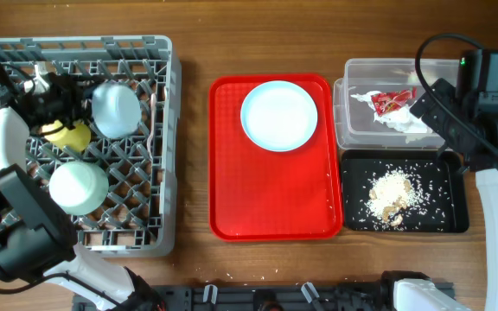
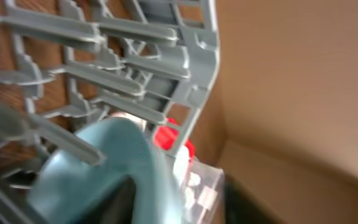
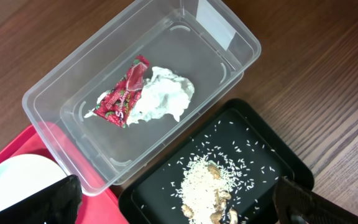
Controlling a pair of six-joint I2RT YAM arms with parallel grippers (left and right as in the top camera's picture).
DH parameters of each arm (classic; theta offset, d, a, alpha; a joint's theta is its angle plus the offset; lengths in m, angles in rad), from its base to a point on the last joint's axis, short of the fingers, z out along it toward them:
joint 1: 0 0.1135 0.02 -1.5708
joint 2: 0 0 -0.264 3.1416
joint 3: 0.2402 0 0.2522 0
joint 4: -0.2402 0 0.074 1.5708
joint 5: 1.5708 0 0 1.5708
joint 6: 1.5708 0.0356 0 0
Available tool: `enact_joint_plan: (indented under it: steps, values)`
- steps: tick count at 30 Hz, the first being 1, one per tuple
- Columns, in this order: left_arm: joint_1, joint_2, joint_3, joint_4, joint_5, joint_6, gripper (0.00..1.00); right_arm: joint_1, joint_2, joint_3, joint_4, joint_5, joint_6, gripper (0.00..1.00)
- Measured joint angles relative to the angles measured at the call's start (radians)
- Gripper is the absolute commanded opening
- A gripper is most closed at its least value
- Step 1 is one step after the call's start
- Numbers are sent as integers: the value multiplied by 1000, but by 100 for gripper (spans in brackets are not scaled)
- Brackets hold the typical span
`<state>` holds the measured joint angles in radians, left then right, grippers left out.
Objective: Sort waste into correct bins and load items into the dishwasher rack
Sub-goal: 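Lift the bowl, carry it left and lower it into the rack, then open the left gripper and withdraw it from the bowl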
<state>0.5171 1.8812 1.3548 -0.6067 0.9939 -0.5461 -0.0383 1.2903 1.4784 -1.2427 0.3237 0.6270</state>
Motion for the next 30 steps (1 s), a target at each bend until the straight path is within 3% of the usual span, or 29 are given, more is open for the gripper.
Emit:
enact_joint_plan:
  steps: [4,7,9,10,12,15,19,24,30]
  values:
    - [0,-9,0,-2,-105,59,57,0,0,0,0,0,0,100]
    - [0,-98,-2,-3,-240,70,49,0,0,0,1,0,0,100]
    - [0,-217,-2,-6,-338,77,32,0,0,0,1,0,0,100]
    - [-2,-277,-2,-8,-370,82,14,0,0,0,1,0,0,100]
    - [-38,-413,-2,-25,-417,89,7,0,0,0,1,0,0,100]
    - [-221,-483,1,-81,-502,159,4,0,0,0,0,0,0,100]
    - [-440,-357,3,-127,-882,186,4,0,0,0,0,0,0,100]
    - [-471,-136,2,-116,-1149,190,4,0,0,0,0,0,0,100]
    - [-463,-105,1,-85,-1244,190,4,0,0,0,1,0,0,100]
